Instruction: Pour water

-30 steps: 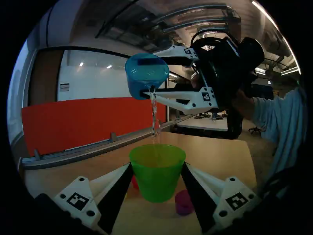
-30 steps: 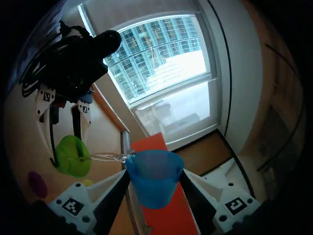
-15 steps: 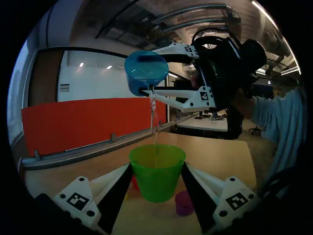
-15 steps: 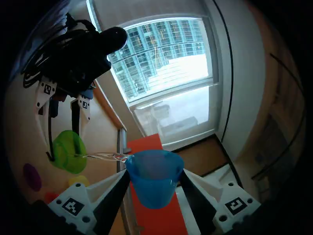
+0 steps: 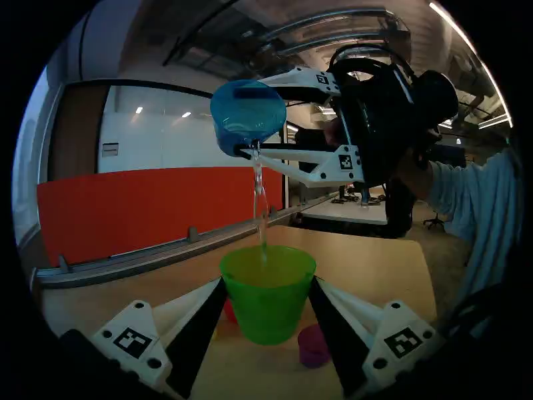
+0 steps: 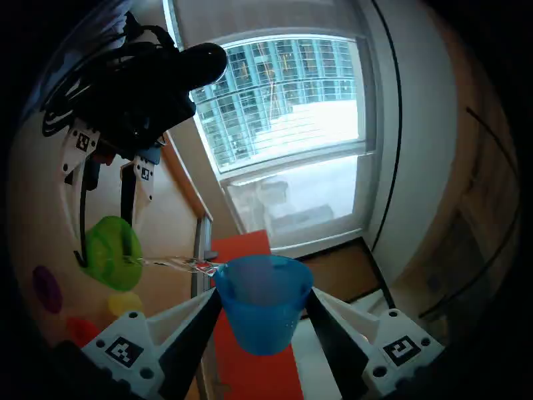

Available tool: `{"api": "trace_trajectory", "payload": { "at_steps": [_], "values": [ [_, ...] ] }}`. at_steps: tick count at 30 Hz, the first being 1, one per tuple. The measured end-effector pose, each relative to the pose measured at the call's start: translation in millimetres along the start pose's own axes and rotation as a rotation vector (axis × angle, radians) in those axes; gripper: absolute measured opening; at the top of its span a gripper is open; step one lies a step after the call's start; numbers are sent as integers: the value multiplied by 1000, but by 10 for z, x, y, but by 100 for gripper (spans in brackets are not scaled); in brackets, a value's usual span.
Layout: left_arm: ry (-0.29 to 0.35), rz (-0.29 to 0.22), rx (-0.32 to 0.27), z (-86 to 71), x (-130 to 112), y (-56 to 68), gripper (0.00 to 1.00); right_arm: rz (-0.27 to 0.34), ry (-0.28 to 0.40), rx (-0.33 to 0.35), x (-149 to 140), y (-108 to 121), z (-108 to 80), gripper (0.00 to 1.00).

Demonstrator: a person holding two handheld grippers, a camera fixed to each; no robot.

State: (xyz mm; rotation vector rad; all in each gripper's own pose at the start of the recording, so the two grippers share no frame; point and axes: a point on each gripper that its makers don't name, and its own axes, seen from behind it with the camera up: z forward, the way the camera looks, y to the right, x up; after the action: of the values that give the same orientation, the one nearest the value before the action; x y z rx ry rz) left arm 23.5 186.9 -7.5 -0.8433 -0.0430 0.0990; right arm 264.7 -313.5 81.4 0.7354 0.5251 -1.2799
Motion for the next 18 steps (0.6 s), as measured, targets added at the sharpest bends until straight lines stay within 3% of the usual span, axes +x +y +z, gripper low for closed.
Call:
{"api": "trace_trajectory", "payload": {
  "at_steps": [18],
  "values": [
    [0,-7,-3,-2,-3,5,85,-94,7,-6,84,57,74,89]
  ]
}}
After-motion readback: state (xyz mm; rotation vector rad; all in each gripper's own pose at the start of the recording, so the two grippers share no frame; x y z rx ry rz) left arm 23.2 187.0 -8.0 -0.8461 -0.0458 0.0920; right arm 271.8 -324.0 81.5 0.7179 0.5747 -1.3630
